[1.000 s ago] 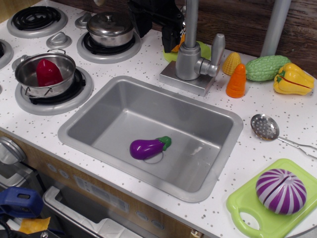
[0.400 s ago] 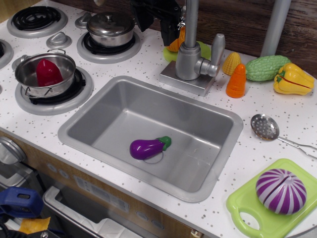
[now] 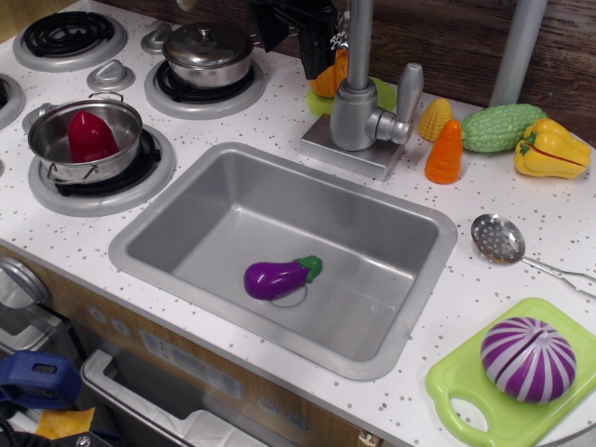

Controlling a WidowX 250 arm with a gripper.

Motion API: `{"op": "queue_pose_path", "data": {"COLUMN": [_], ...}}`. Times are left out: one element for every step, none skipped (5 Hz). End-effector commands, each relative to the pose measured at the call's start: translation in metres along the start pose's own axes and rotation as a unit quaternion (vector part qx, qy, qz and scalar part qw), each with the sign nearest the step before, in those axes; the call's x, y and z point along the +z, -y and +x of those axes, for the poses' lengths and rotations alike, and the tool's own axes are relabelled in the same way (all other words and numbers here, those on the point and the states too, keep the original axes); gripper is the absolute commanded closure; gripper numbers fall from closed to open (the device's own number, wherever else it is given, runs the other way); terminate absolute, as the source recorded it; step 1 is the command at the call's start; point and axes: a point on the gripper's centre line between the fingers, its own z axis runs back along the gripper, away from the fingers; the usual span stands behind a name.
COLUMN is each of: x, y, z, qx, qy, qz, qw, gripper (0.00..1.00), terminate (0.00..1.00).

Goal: Turn faucet front to left

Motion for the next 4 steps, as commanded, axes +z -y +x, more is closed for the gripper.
{"op": "queue_pose_path", "data": {"x": [0.013,0.016,0.023,0.022], "y": [-0.013,-0.002,0.015,0.022], "z": [0.001,-0.003,-0.011,-0.02], "qx": [0.02,0.048,0.096,0.145], "qy": [0.021,-0.014,-0.076,-0.121], "qz": [0.04,0.035,0.059,0.029], "qw": [0.9988,0.9981,0.9907,0.9816], "gripper": [0.0,0.0,0.0,0.0], "terminate": [0.0,0.0,0.0,1.0]}}
